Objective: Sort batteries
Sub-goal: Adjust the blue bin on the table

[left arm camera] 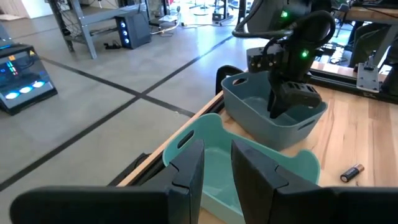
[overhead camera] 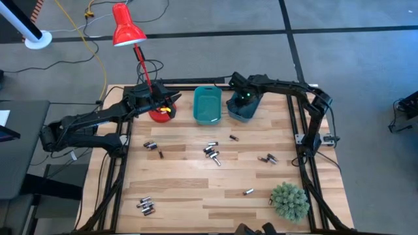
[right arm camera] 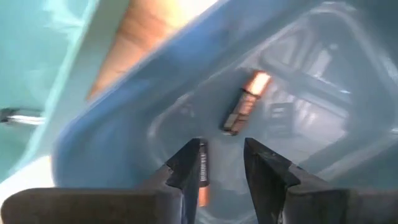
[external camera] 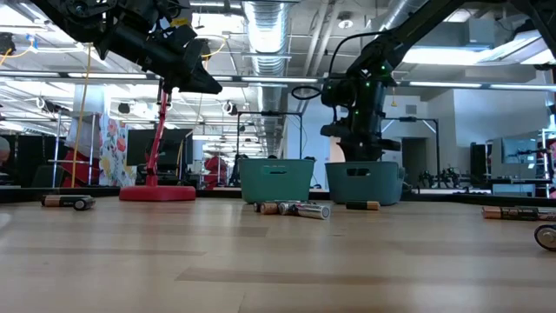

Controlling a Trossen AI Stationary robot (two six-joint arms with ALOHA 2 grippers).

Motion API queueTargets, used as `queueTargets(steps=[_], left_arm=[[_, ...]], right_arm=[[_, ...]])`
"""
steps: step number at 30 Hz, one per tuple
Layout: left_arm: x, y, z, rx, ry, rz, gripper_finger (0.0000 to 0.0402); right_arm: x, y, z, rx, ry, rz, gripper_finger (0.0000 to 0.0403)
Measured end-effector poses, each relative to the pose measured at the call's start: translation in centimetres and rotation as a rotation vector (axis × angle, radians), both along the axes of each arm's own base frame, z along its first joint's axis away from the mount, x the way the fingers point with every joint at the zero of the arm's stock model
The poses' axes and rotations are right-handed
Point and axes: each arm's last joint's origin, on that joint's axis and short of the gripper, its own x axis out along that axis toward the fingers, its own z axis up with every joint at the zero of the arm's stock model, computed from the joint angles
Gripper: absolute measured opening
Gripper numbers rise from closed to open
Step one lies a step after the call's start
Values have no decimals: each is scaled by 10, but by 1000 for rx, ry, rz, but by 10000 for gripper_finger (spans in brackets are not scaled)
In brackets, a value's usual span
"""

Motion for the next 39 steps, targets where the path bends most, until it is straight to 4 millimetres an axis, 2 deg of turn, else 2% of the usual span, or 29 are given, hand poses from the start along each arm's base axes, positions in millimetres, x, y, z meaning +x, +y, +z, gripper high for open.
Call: queueTargets(steps=[8, 16, 20, 29, 34, 39], left_arm=[[0, 0, 0, 21, 14, -6, 77], [0, 0, 0, 21, 14, -6, 77], [0, 0, 0, 21, 14, -6, 77], [0, 0, 0, 14, 9, -4, 77], [0, 0, 0, 13, 8, -4, 77], [0, 0, 0, -10, -8, 1, 77]], right_arm=[[5, 6, 5, 42, -67, 42, 138], [7, 20, 41, -47, -195, 83, 138], [8, 32, 49, -72, -190, 176, 138], [24, 63, 31, -43, -78, 411, 138], [28, 66, 24, -54, -37, 436, 128], [24, 66, 21, -33, 11, 446, 91]])
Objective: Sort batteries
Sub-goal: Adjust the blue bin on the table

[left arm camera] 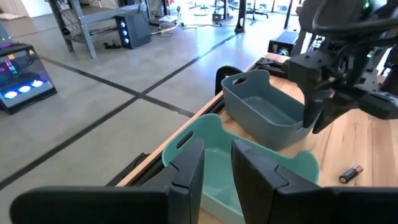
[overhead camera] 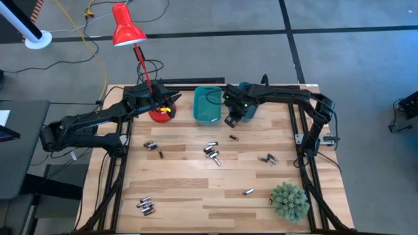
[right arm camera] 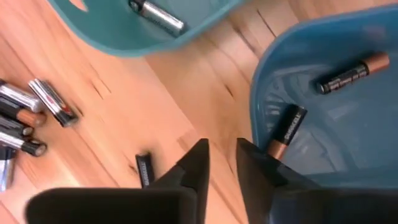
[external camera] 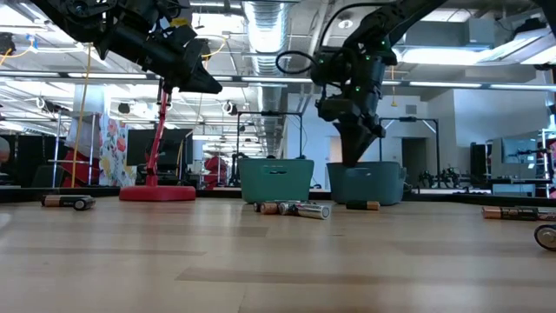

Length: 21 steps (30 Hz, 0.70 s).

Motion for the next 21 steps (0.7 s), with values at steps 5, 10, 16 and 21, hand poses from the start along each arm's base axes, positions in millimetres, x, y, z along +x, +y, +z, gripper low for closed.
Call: queueTargets(steps=[5, 10, 16, 21], left_arm=[[0, 0, 0, -6, -4, 1, 77], [0, 0, 0, -6, -4, 1, 77], [0, 0, 0, -6, -4, 1, 77], [0, 0, 0, -6, -4, 1, 77]], right_arm=[[-3, 2, -1, -11, 45, 103, 26], [-2, 11, -2, -19, 73, 208, 9], [-1, 14, 2, -12, 79, 202, 4], [10, 15, 28, -46, 21, 223, 5]])
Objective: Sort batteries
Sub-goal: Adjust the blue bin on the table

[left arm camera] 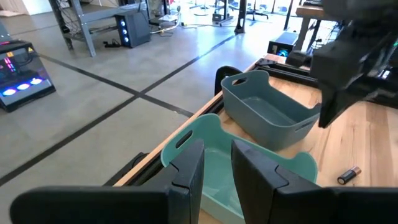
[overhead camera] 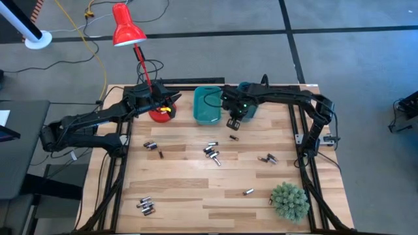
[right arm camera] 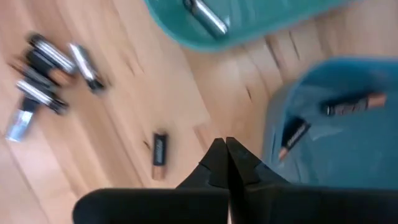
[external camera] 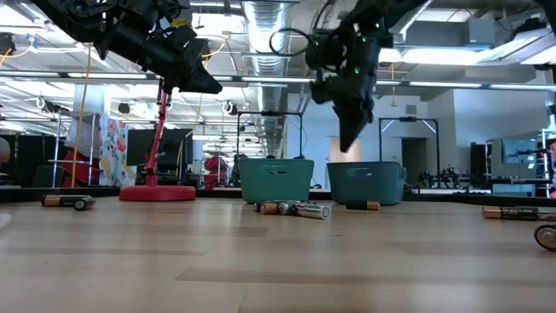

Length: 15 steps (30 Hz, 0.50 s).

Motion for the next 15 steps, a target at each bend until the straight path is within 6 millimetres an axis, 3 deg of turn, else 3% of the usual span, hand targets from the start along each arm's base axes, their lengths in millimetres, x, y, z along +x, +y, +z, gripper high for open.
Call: queueTargets(steps=[4, 8, 15], left_arm=[[0, 0, 0, 0, 0, 0, 77], [0, 0, 0, 0, 0, 0, 77], [0, 0, 0, 0, 0, 0, 77]], right_arm=[[5, -4, 17, -20, -52, -8, 7], [2, -10, 18, -4, -55, -80, 21], [-7, -26, 16, 12, -33, -156, 96]])
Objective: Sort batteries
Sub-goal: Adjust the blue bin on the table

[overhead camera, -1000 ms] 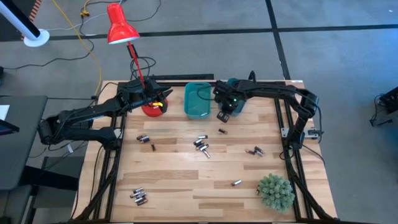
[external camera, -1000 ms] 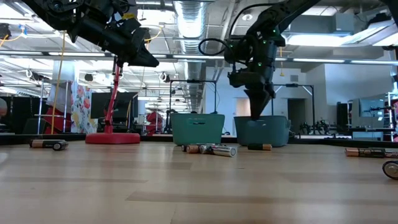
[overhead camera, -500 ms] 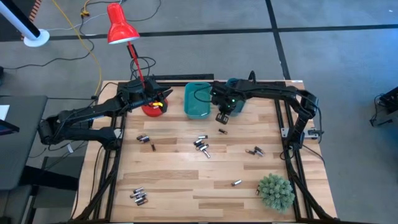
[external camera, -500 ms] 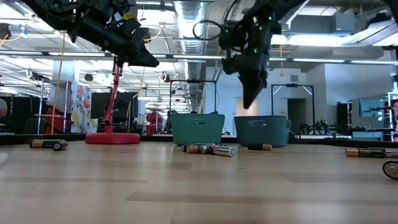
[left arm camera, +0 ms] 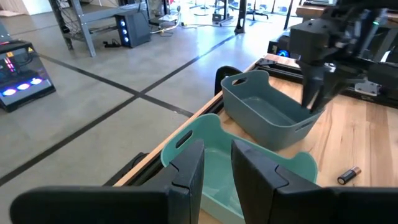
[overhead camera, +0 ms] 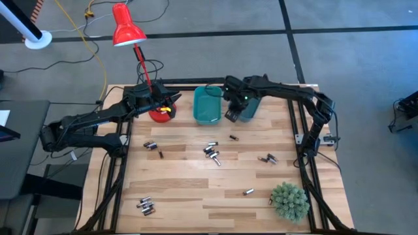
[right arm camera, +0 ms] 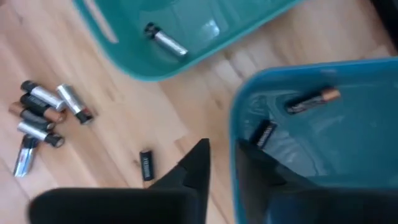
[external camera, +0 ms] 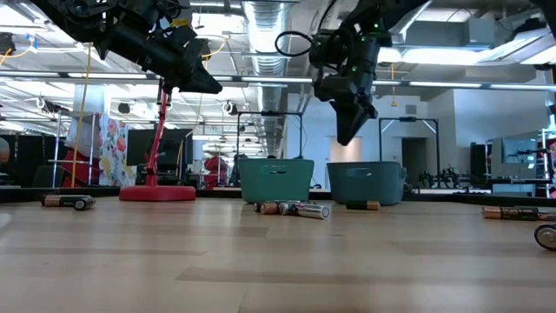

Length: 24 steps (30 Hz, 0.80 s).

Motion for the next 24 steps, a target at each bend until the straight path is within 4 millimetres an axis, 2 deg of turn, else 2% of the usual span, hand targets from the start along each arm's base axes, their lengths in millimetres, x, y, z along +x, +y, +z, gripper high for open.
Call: queueTargets(steps=[6, 13, 20, 24], left_arm=[[0, 0, 0, 0, 0, 0, 77], [0, 0, 0, 0, 0, 0, 77], [0, 0, 0, 12, 8, -3, 77], [0, 0, 0, 10, 7, -3, 77]], right_arm=[[-1, -8, 1, -19, -28, -7, 148], [1, -8, 0, -36, -40, 23, 169], [-8, -1, -34, -4, 35, 44, 167], [-12, -2, -39, 2, 66, 2, 167]])
